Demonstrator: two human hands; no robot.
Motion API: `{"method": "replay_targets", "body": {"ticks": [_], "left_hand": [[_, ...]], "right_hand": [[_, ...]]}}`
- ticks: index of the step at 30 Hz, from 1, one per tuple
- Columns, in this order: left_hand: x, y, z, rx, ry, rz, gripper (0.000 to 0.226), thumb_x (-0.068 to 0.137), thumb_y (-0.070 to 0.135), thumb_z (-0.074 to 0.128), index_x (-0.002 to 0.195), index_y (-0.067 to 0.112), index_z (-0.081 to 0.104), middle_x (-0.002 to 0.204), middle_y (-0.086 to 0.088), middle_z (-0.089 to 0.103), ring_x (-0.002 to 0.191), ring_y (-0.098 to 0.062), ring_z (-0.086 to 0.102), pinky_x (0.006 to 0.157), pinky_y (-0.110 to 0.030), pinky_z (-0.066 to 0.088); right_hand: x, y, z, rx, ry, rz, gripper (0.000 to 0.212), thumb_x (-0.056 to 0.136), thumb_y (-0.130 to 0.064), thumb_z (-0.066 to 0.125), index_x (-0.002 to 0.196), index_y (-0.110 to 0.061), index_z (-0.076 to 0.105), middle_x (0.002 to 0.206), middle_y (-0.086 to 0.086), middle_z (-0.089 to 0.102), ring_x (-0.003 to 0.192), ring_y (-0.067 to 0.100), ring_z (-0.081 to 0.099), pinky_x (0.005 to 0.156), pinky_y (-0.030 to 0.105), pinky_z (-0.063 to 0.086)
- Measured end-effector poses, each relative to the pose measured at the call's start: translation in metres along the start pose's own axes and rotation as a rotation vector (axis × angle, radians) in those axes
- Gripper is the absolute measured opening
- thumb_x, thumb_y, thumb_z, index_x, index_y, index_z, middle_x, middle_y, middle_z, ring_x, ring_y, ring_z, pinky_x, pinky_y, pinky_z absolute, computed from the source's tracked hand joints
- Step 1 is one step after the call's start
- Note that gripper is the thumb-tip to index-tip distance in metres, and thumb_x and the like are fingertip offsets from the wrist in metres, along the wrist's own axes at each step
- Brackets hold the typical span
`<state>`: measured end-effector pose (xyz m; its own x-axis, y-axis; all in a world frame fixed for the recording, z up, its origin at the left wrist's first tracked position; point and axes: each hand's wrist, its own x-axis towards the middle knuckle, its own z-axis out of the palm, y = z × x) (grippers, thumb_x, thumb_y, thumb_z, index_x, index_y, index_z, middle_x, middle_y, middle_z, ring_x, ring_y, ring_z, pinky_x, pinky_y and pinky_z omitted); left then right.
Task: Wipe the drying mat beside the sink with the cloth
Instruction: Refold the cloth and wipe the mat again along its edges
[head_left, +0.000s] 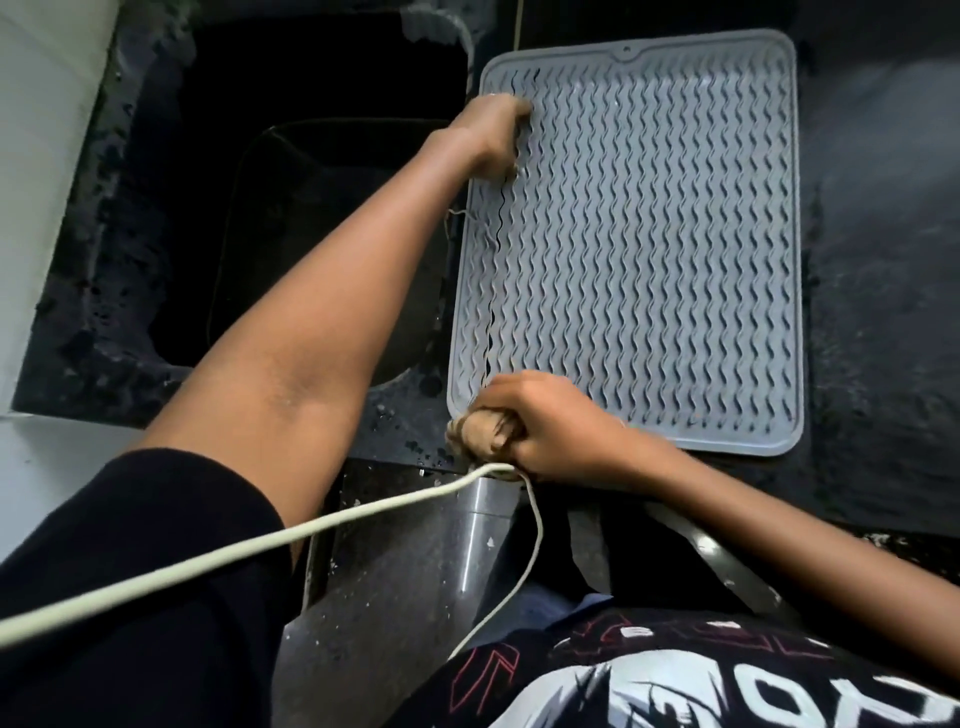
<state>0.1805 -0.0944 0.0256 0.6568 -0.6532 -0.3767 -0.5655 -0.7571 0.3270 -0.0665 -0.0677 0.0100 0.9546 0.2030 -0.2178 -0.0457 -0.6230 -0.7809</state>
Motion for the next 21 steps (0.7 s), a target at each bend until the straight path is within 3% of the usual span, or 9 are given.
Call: {"method": "replay_targets", "body": {"ticks": [3,6,8,11,13,15,18,21], "left_hand": [[-0.005,-0.003,-0.002,-0.271,0.021,-0.043,0.052,0.089,0.012,0.064,0.138,0.021,0.048,0.147,-0.006,0.043,0.135,-0.020,0.042,0.107,-0.030,0.039],[-0.027,-0.005,0.001,-0.524,0.194,-0.019,0.037,0.094,0.013,0.056,0.130,0.017,0.054,0.141,0.000,0.048,0.131,-0.014,0.043,0.109,-0.028,0.038],[-0.046,-0.004,0.005,-0.618,0.211,0.008,0.032,0.095,0.014,0.053,0.127,0.013,0.057,0.136,-0.001,0.053,0.122,-0.010,0.050,0.103,-0.026,0.043],[-0.077,-0.001,0.008,-0.720,0.007,0.005,0.031,0.098,0.032,0.047,0.124,0.019,0.059,0.125,0.000,0.061,0.106,-0.012,0.061,0.084,-0.024,0.048],[-0.095,0.003,0.007,-0.787,-0.145,-0.015,0.037,0.098,0.046,0.041,0.118,0.024,0.062,0.117,0.005,0.065,0.102,-0.012,0.066,0.088,-0.029,0.051],[-0.106,0.006,0.007,-0.901,-0.235,-0.027,0.037,0.095,0.053,0.043,0.112,0.028,0.064,0.112,0.007,0.068,0.100,-0.011,0.068,0.091,-0.029,0.053],[-0.116,0.011,0.003,-0.977,-0.277,0.013,0.036,0.088,0.049,0.059,0.118,0.029,0.061,0.114,0.005,0.069,0.103,-0.011,0.068,0.087,-0.027,0.056],[-0.118,0.017,-0.002,-0.937,-0.207,0.039,0.046,0.084,0.035,0.069,0.127,0.025,0.055,0.117,0.003,0.068,0.106,-0.010,0.066,0.082,-0.023,0.057]], "right_hand": [[-0.001,0.008,-0.027,0.375,0.020,0.130,0.007,0.083,-0.007,0.067,0.089,-0.009,0.065,0.081,0.003,0.064,0.075,0.009,0.057,0.072,0.031,0.048],[-0.009,0.014,-0.046,0.637,0.221,0.232,0.012,0.084,-0.005,0.067,0.095,-0.009,0.065,0.084,0.000,0.065,0.075,0.006,0.060,0.073,0.023,0.050],[-0.014,0.018,-0.059,0.805,0.333,0.295,0.013,0.088,-0.005,0.063,0.096,-0.014,0.066,0.086,0.001,0.069,0.074,0.005,0.065,0.066,0.018,0.053],[-0.015,0.021,-0.082,1.042,0.414,0.337,0.019,0.091,-0.004,0.051,0.102,-0.012,0.064,0.095,0.008,0.069,0.086,0.016,0.066,0.075,0.029,0.055],[-0.015,0.015,-0.098,1.212,0.415,0.254,0.025,0.090,0.002,0.039,0.100,-0.007,0.061,0.082,0.008,0.069,0.071,0.015,0.065,0.058,0.026,0.054],[-0.012,0.012,-0.110,1.267,0.443,0.214,0.032,0.087,0.007,0.033,0.101,-0.006,0.059,0.080,0.008,0.069,0.067,0.015,0.064,0.050,0.022,0.051],[-0.009,0.013,-0.125,1.168,0.527,0.304,0.032,0.091,0.003,0.040,0.111,-0.014,0.058,0.106,0.011,0.066,0.094,0.020,0.064,0.072,0.033,0.055],[-0.006,0.012,-0.132,1.133,0.542,0.310,0.021,0.095,-0.004,0.046,0.111,-0.015,0.057,0.106,0.009,0.067,0.097,0.020,0.064,0.077,0.036,0.054]]}}
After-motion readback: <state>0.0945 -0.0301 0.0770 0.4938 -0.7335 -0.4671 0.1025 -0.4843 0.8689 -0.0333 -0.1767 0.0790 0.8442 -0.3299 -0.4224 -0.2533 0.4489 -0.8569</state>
